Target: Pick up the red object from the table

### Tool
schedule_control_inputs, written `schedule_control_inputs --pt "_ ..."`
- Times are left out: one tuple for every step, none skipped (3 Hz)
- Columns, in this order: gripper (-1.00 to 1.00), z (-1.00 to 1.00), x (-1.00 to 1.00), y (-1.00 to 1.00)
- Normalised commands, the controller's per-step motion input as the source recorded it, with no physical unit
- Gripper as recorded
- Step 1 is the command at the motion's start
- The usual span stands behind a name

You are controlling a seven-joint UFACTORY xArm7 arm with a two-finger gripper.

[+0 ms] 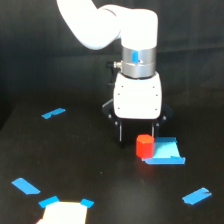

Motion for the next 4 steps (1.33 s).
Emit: schedule_control_inputs --pt "-0.80 -0.16 0.16 -0.14" --pt "-1.00 1.00 -1.00 -0.07" --pt "-1.00 0.17 -1.00 -0.85" --pt "-1.00 1.00 -1.00 0.12"
